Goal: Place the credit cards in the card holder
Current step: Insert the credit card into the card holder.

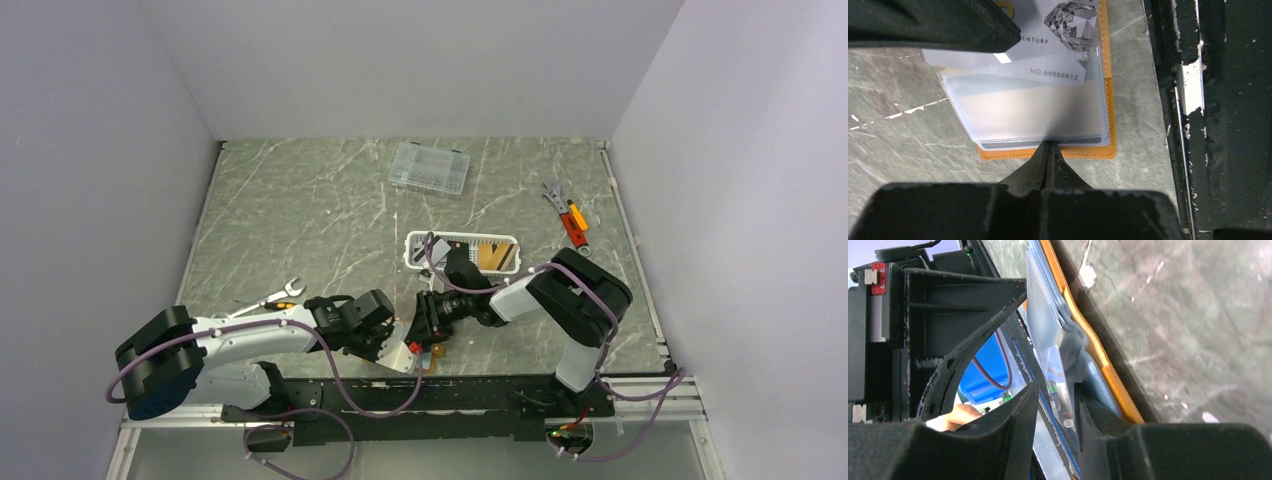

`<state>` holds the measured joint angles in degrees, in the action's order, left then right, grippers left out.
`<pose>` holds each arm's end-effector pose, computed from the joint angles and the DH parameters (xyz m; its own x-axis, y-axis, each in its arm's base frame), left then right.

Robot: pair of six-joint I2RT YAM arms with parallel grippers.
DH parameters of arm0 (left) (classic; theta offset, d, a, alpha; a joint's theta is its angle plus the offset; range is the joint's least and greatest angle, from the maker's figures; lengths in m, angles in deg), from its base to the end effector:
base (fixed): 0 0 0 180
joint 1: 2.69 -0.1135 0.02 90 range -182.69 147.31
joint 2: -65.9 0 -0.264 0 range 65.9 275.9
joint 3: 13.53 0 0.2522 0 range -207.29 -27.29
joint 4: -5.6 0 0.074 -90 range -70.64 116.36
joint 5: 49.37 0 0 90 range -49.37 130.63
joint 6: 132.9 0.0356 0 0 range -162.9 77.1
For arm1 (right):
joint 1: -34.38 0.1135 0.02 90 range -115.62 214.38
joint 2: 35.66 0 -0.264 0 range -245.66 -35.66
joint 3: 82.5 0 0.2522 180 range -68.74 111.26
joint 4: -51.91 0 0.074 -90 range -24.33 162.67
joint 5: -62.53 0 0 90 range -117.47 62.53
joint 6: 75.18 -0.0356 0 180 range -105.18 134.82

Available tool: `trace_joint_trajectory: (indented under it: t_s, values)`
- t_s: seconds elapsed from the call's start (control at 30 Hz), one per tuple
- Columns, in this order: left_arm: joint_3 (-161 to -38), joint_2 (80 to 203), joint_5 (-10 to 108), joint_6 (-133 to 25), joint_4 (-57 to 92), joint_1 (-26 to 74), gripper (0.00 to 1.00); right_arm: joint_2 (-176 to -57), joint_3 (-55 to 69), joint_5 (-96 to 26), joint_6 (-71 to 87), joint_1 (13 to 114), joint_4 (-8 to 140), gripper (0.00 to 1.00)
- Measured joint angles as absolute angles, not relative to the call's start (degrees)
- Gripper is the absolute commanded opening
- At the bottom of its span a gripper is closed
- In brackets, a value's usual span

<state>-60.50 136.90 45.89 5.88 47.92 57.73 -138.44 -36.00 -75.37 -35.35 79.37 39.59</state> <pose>0.1000 -0.1828 0.1602 0.3671 0.8706 -0.3275 0.9227 -0.2964 0.2464 0.1856 0.2229 0.0933 -0.9685 -0.2402 -0.0655 -0.1685 0.4387 0.8827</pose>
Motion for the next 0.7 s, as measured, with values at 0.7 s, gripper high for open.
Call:
trace_joint_trajectory:
  t_s: [0.7]
  values:
    - [-60.39,136.90,45.82,5.83,47.68,57.73,0.00,-132.21,-42.82,-71.06,-42.21,79.35,35.41,0.45]
